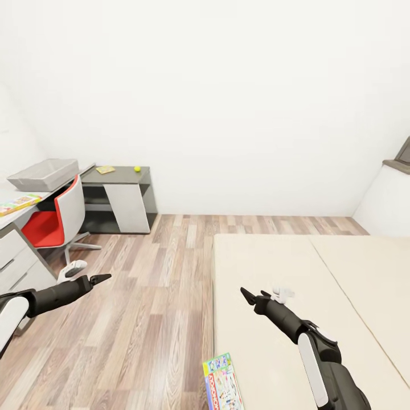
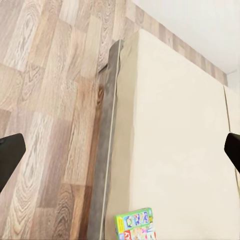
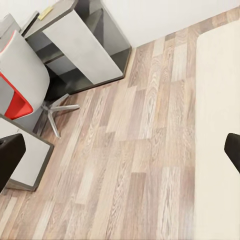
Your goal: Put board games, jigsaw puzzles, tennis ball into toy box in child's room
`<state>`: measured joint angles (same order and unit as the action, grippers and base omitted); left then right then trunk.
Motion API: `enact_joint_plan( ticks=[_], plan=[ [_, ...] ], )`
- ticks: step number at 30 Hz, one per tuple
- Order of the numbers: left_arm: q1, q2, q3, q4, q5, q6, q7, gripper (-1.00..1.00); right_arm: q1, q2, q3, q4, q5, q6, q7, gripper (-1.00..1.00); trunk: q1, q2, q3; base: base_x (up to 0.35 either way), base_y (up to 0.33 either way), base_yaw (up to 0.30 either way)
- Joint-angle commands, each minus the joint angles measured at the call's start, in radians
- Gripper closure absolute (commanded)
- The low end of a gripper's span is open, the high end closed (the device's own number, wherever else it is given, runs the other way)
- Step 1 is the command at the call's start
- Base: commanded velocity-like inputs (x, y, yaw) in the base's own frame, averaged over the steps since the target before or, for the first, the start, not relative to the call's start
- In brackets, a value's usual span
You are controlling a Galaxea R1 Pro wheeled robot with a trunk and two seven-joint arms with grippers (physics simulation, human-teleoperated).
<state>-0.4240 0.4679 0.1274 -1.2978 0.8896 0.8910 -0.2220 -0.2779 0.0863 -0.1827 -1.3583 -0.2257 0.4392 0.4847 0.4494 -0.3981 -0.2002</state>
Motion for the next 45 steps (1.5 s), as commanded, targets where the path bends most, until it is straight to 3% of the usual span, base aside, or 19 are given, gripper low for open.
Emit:
enact_joint_plan(
  ticks=[1,45],
  plan=[
    [-0.001,0.0,0.002,0.0,-0.005,0.005,-0.007,-1.0,-0.001,0.001,-0.003,-0.001,-0.008,0.009,0.003,-1.0,0.001,-0.002,0.0,0.0,0.0,0.0],
    [-0.001,0.002,0.003,-0.002,-0.005,0.006,-0.007,-1.0,-0.001,0.003,-0.001,0.001,-0.007,0.009,0.002,-1.0,0.001,-0.002,0.071,0.0,0.0,0.0]
  ],
)
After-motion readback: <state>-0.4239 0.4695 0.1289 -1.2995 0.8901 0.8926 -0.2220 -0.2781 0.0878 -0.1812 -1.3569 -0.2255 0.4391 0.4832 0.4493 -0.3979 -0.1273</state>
